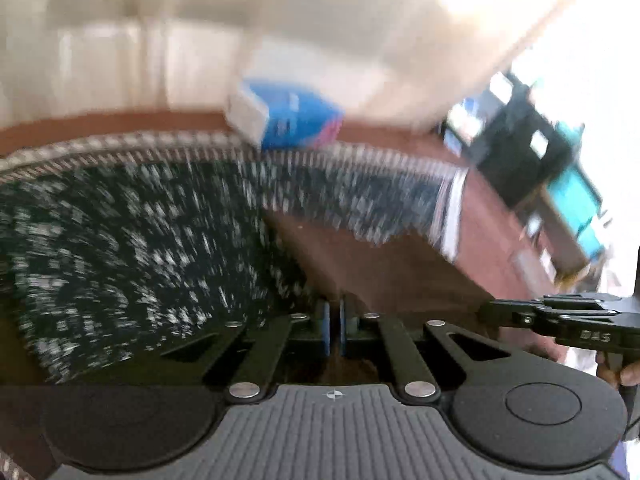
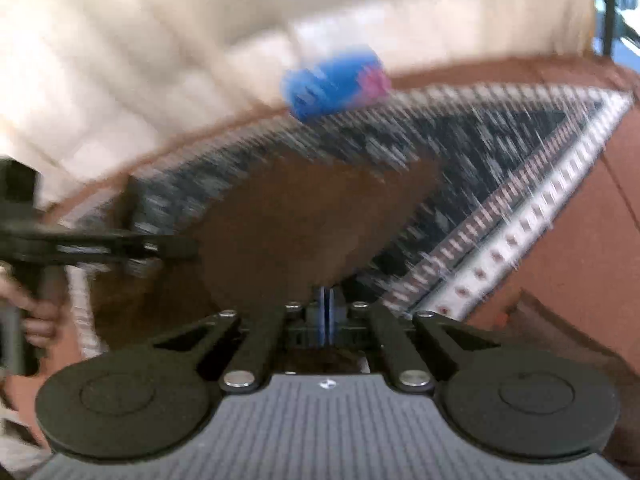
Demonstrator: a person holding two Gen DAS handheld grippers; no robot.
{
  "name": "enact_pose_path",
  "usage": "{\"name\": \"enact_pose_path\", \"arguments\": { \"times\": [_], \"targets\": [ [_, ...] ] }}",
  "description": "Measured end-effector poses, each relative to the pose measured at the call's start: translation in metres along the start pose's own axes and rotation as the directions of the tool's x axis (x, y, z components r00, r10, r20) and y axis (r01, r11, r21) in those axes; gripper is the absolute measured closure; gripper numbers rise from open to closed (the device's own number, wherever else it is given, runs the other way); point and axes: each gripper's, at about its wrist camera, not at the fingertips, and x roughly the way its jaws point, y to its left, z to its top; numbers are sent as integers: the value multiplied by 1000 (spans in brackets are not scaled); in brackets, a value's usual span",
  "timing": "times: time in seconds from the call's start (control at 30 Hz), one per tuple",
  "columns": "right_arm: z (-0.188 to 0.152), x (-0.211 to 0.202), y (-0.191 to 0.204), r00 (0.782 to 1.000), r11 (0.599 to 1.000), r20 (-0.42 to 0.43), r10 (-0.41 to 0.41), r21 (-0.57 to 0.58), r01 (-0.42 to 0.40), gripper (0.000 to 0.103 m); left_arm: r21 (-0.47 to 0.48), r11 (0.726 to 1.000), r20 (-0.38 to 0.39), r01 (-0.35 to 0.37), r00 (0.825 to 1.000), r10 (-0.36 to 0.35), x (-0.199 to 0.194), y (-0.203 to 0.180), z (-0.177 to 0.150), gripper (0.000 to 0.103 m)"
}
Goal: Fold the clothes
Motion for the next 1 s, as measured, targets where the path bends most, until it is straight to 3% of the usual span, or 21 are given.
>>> {"name": "enact_pose_path", "arguments": {
  "times": [0.1, 0.17, 0.33, 0.5, 0.57, 0.7, 0.87, 0.93, 1.0],
  "targets": [
    [21, -45, 34, 992, 992, 78, 96, -88, -89, 101, -51, 999, 141, -7, 990, 14, -66, -9, -3, 103],
    [38, -76, 60, 977, 975, 131, 166, -170, -143, 101, -80, 997, 236, -11, 971, 30, -110, -15, -5, 103],
    [78, -131, 112, 910, 902, 233, 343, -351, -250, 101, -112, 991, 434, -68, 894, 111, -207, -36, 5, 103],
    [121, -144, 150, 857, 833, 281, 433, -488, -260, 101, -116, 979, 535, -169, 820, 205, -245, -48, 38, 103],
    [138, -134, 158, 852, 826, 286, 439, -501, -258, 101, -138, 972, 540, -190, 809, 234, -241, -44, 53, 103],
    [168, -96, 167, 870, 848, 285, 401, -475, -236, 101, -233, 955, 513, -185, 811, 282, -211, -9, 87, 103],
    [209, -38, 177, 899, 891, 308, 311, -424, -162, 101, -280, 937, 482, -208, 814, 325, -165, 39, 134, 103],
    [228, -3, 178, 919, 915, 307, 246, -388, -116, 101, -282, 929, 434, -240, 831, 347, -131, 62, 153, 102],
    [241, 41, 177, 940, 936, 297, 168, -348, -57, 94, -294, 917, 359, -270, 858, 368, -91, 91, 167, 78]
  ]
}}
